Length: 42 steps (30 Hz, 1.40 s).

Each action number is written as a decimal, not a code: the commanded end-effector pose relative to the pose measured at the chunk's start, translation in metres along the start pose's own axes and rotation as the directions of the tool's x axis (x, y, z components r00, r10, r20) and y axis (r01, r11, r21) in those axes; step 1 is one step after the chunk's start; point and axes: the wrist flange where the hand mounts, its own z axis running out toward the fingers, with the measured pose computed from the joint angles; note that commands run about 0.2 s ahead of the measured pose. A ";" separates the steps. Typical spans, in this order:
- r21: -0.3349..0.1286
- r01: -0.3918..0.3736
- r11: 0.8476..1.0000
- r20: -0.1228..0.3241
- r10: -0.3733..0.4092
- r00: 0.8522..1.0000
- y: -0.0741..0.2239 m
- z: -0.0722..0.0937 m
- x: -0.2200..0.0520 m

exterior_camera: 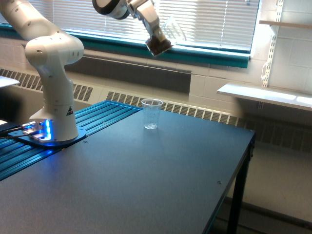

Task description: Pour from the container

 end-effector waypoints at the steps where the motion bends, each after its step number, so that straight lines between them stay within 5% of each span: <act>1: 0.006 0.002 1.000 0.041 -0.002 0.999 -0.015 0.008 -0.029; 15: -0.024 0.031 0.999 0.095 -0.028 0.995 -0.017 0.023 -0.069; 42: -0.030 0.039 0.999 0.151 -0.034 0.988 -0.034 -0.006 -0.097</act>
